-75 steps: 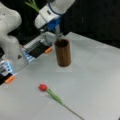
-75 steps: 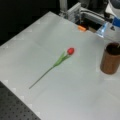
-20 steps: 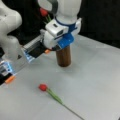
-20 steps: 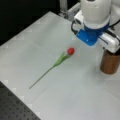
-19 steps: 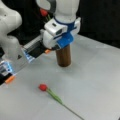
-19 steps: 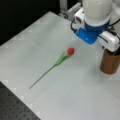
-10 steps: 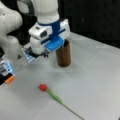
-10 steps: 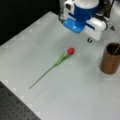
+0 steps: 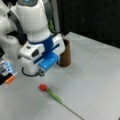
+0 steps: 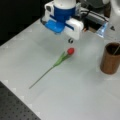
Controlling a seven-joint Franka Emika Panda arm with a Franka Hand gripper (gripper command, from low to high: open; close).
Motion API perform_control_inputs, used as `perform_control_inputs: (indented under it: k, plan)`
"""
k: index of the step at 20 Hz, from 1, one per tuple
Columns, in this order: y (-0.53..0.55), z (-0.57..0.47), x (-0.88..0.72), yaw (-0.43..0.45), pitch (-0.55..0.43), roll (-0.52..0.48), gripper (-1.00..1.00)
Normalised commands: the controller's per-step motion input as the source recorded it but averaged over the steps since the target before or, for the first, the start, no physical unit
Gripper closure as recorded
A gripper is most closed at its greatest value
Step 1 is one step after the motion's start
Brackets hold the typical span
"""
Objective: Flower insertion into a vase
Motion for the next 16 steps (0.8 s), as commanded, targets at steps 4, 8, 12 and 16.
perform_control_inputs:
  k: [4, 8, 12, 16]
  plan:
    - [-0.33, -0.08, 0.35, 0.186, 0.16, -0.088, -1.0]
    - [-0.31, -0.21, 0.33, 0.219, 0.145, -0.085, -1.0]
    - [-0.19, -0.29, 0.31, 0.19, 0.115, -0.086, -1.0]
    - [-0.05, -0.24, 0.28, 0.171, 0.08, -0.06, -1.0]
